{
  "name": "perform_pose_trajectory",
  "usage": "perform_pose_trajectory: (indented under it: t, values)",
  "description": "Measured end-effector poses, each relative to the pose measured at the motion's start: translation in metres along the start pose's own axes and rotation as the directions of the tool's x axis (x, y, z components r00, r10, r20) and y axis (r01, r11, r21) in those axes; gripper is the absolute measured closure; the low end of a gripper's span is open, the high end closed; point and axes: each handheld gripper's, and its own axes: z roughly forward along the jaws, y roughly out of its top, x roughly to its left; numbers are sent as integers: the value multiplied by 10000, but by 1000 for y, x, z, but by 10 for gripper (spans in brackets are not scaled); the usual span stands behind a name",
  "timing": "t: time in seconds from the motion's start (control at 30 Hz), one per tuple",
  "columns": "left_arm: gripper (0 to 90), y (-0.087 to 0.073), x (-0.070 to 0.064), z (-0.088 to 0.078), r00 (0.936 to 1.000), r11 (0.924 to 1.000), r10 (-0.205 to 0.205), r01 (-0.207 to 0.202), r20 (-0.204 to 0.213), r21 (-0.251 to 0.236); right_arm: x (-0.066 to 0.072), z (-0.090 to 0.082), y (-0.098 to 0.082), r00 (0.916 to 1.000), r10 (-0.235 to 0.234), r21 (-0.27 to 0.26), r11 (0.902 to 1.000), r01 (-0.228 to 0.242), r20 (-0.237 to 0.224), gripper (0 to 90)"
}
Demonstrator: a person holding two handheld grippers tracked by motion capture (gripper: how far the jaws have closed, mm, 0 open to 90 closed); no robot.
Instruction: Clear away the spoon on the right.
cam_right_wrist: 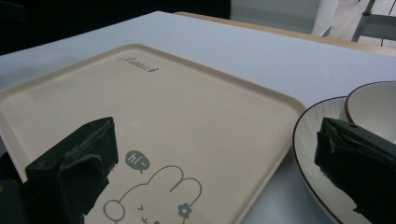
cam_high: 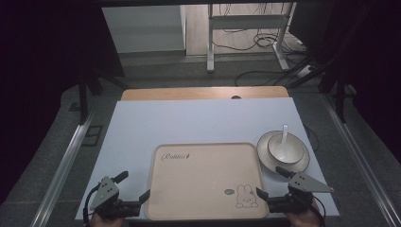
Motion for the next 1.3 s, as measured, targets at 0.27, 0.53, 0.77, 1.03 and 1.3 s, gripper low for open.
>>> perform_pose_trajectory:
  t: [0.27,0.53,0.77,1.03,1.3]
  values:
    - [0,0,1,-1,10000,10000,-58,59,72,-59,2,2,0,9999,132,-20,9999,-132,-52,0]
    - [0,-1,1,-1,9999,10000,-44,44,108,-60,3,2,1,10000,-24,153,9999,24,-2,0]
    - [1,-1,1,-1,9999,9999,-99,100,123,-79,5,4,2,9997,-127,324,9994,120,208,0]
    - [2,-1,1,-2,9999,9999,-118,120,106,-116,4,4,8,9989,2,359,9994,-19,459,0]
    - [2,-1,2,-2,9998,9998,-160,161,81,-131,0,3,13,9976,112,441,9989,-143,688,0]
